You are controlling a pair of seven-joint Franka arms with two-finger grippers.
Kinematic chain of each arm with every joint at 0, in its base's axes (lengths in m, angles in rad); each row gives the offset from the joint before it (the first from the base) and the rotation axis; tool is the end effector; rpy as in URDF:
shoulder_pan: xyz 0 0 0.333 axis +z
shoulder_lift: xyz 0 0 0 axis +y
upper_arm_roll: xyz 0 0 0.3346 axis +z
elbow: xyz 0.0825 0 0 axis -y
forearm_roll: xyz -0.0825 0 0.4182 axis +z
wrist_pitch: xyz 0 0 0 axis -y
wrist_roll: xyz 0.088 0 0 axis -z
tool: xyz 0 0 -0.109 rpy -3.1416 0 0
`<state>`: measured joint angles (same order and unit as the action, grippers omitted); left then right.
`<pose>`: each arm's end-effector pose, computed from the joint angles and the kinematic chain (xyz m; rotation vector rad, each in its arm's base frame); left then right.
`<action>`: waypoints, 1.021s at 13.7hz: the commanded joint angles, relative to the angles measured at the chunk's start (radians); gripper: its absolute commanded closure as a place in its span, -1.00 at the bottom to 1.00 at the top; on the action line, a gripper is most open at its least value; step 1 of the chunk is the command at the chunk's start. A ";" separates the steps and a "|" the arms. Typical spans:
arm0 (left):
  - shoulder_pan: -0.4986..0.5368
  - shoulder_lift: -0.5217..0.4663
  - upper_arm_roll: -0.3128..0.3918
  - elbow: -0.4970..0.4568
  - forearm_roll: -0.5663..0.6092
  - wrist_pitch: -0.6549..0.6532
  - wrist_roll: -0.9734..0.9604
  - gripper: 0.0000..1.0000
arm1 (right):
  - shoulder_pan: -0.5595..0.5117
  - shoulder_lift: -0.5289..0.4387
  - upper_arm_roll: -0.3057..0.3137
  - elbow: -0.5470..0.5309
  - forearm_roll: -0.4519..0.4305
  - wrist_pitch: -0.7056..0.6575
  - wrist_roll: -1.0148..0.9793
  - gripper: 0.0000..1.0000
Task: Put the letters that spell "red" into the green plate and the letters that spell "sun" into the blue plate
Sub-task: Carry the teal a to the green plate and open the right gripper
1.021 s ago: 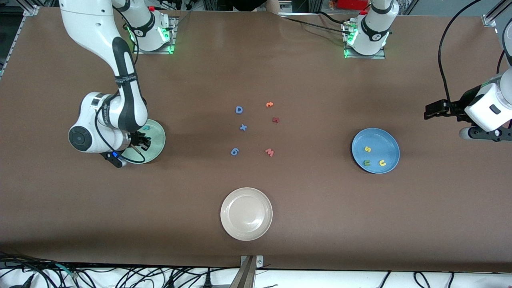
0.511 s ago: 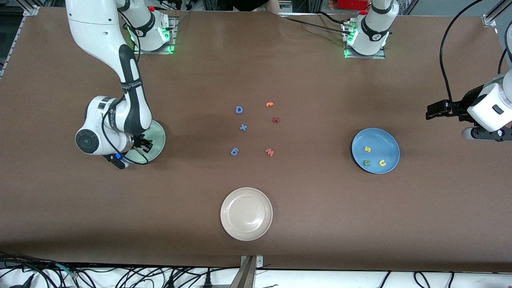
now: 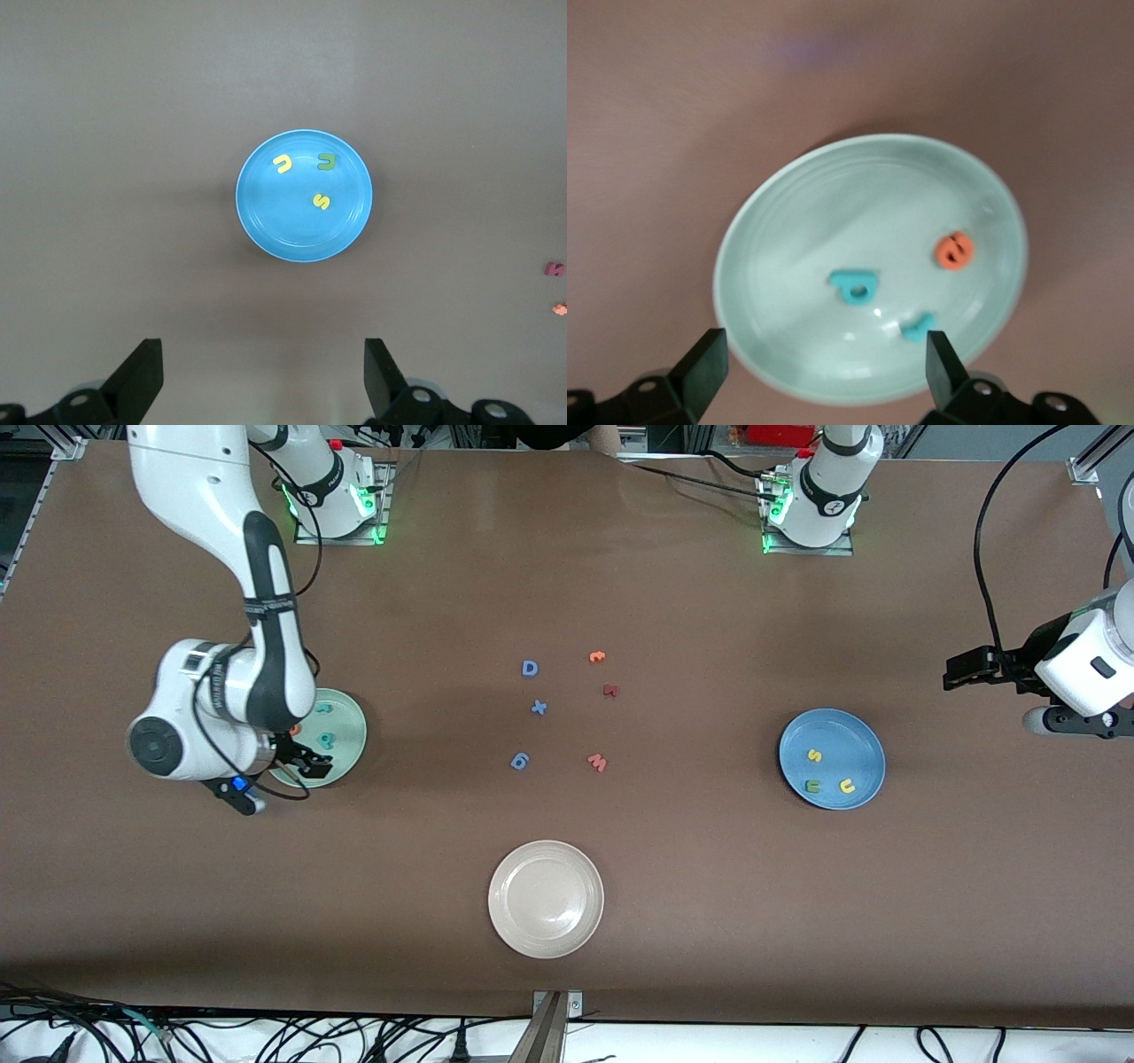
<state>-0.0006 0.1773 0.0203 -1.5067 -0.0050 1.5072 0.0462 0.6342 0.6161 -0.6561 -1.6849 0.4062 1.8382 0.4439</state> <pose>0.6324 0.0109 0.5598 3.1219 -0.0412 -0.2764 0.6685 0.0603 0.2711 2.8988 -0.9094 -0.4687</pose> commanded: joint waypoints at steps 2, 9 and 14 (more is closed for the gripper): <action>0.001 0.007 0.004 0.022 -0.018 -0.012 0.008 -1.00 | -0.016 -0.004 -0.037 0.189 -0.038 -0.184 -0.054 -0.98; 0.001 0.007 0.004 0.022 -0.016 -0.013 0.009 -1.00 | -0.108 -0.006 -0.037 0.468 -0.030 -0.427 -0.083 -0.99; 0.001 0.007 0.004 0.022 -0.015 -0.012 0.008 -1.00 | -0.200 -0.059 -0.045 0.539 0.040 -0.536 -0.301 -0.99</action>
<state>-0.0003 0.1773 0.0211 -1.5064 -0.0050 1.5072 0.0462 0.4777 0.5743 -0.7047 -1.1655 0.3969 1.3423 0.2312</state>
